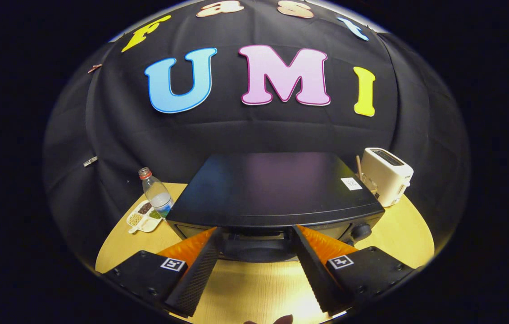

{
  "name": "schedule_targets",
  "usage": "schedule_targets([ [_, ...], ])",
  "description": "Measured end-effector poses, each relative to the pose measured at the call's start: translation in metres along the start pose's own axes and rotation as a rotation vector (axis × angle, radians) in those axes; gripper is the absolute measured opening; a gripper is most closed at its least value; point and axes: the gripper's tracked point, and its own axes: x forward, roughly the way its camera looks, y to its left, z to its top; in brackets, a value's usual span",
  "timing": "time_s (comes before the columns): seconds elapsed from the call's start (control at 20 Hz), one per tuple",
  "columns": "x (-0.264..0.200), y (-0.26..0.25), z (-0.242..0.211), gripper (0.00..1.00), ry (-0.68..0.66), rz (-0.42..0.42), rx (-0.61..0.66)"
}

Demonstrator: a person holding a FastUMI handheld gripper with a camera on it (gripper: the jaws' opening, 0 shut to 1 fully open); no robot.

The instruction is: Open the toaster oven, put the food inside, and close the toaster oven door.

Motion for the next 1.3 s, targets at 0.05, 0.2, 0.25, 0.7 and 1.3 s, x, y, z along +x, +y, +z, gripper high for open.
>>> schedule_targets([
  [0.05, 0.002, -0.001, -0.002, 0.99, 0.006, -0.007, -0.012],
  [0.2, 0.006, 0.001, 0.001, 0.98, -0.007, -0.008, -0.007],
  [0.25, 0.007, 0.0, 0.0, 0.99, -0.002, -0.01, 0.015],
  [0.7, -0.042, -0.001, -0.049, 0.99, 0.001, -0.011, 0.011],
  [1.3, -0.075, -0.013, -0.157, 0.99, 0.209, -0.025, 0.046],
])
